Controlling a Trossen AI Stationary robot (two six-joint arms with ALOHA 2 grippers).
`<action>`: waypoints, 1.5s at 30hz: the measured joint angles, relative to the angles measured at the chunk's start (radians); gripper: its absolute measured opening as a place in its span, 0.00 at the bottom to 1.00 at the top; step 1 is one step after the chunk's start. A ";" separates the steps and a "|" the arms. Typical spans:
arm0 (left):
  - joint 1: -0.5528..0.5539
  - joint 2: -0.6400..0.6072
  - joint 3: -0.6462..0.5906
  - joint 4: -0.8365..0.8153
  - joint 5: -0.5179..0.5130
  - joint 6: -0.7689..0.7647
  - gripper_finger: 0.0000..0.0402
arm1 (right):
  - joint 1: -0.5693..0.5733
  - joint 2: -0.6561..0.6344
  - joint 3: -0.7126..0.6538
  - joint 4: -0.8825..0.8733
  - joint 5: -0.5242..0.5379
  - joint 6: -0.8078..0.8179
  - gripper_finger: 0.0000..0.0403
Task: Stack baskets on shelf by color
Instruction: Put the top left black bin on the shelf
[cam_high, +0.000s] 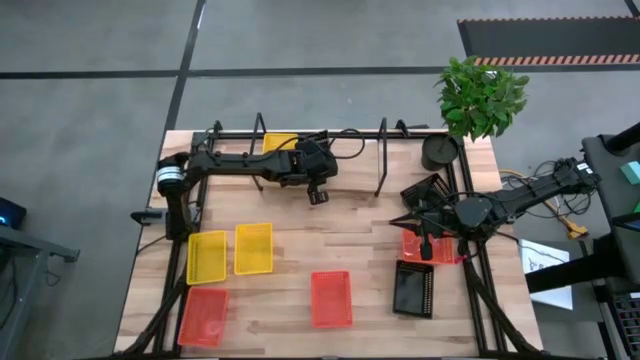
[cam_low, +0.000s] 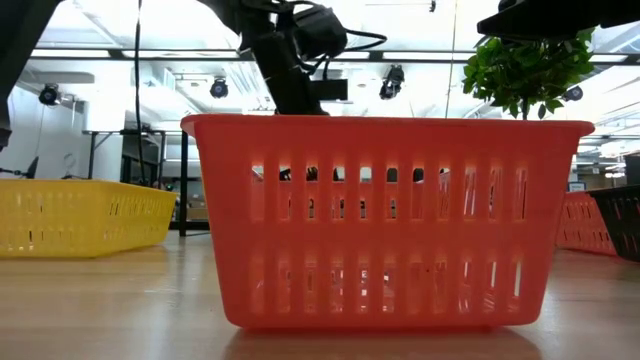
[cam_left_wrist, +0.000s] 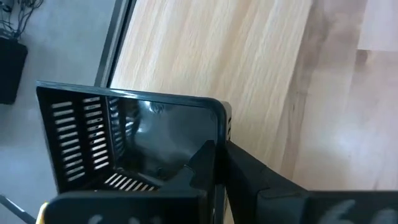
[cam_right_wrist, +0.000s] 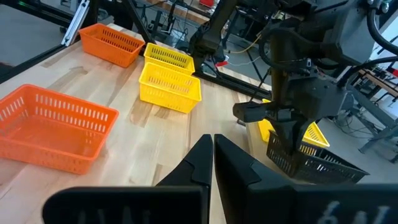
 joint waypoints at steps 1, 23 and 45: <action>0.000 0.000 0.000 -0.001 0.000 0.001 0.04 | 0.000 0.000 0.000 0.000 0.000 0.000 0.02; -0.061 -0.128 0.035 -0.083 0.002 0.023 0.08 | 0.000 0.000 0.000 0.001 -0.001 0.007 0.02; -0.386 -0.662 -0.716 1.017 0.002 0.280 0.00 | 0.000 0.409 0.144 0.221 0.042 0.156 0.02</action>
